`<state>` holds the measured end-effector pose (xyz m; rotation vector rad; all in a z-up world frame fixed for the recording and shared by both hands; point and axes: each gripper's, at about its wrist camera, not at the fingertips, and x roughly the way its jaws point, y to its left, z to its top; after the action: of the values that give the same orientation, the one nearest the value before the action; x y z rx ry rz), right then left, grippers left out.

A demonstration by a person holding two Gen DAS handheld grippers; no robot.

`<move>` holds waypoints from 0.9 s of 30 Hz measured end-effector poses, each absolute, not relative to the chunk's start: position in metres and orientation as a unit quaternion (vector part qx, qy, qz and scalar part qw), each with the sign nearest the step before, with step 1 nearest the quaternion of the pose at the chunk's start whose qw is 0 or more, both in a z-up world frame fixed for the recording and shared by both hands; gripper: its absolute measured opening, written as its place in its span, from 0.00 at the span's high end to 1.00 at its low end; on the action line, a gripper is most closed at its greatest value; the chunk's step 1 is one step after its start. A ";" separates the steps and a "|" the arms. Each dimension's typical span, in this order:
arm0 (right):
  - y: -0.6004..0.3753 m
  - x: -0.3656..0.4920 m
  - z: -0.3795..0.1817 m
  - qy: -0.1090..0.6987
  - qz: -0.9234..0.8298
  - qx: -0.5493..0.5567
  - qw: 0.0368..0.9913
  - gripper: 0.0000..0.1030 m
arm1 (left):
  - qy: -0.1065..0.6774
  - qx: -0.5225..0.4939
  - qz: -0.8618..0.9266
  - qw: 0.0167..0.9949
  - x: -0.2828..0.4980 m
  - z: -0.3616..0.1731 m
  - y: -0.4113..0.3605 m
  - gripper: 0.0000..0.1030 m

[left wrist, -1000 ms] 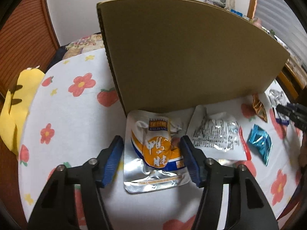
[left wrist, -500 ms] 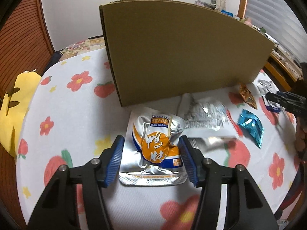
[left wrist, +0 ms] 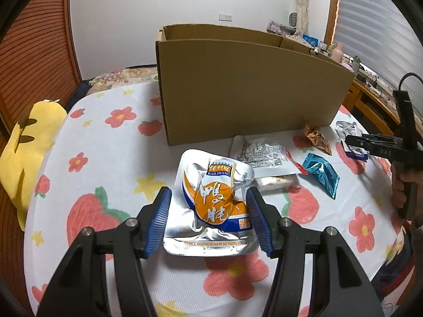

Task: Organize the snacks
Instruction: 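Grasp the orange duck-neck pouch with the left tool while the right tool grasps the white pouch, then carry the orange pouch with the left tool while the right tool carries the white pouch over the box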

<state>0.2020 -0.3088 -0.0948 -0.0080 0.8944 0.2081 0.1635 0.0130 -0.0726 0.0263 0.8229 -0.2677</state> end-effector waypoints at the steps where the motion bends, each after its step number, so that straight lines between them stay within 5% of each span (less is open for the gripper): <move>1: -0.309 0.202 -0.095 0.432 0.100 -0.004 0.896 0.58 | 0.397 0.012 -0.130 0.908 0.162 -0.073 0.011 0.44; 22: -0.310 0.190 -0.091 0.425 0.115 0.004 0.898 0.60 | 0.366 0.011 -0.149 0.919 0.144 -0.054 0.000 0.44; 27: -0.309 0.180 -0.079 0.413 0.122 0.011 0.903 0.66 | 0.361 0.009 -0.151 0.920 0.143 -0.051 -0.001 0.44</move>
<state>0.1795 -0.3093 -0.0791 0.0229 0.8533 0.2520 0.1430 -0.0010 -0.0513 0.0186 0.7423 -0.3093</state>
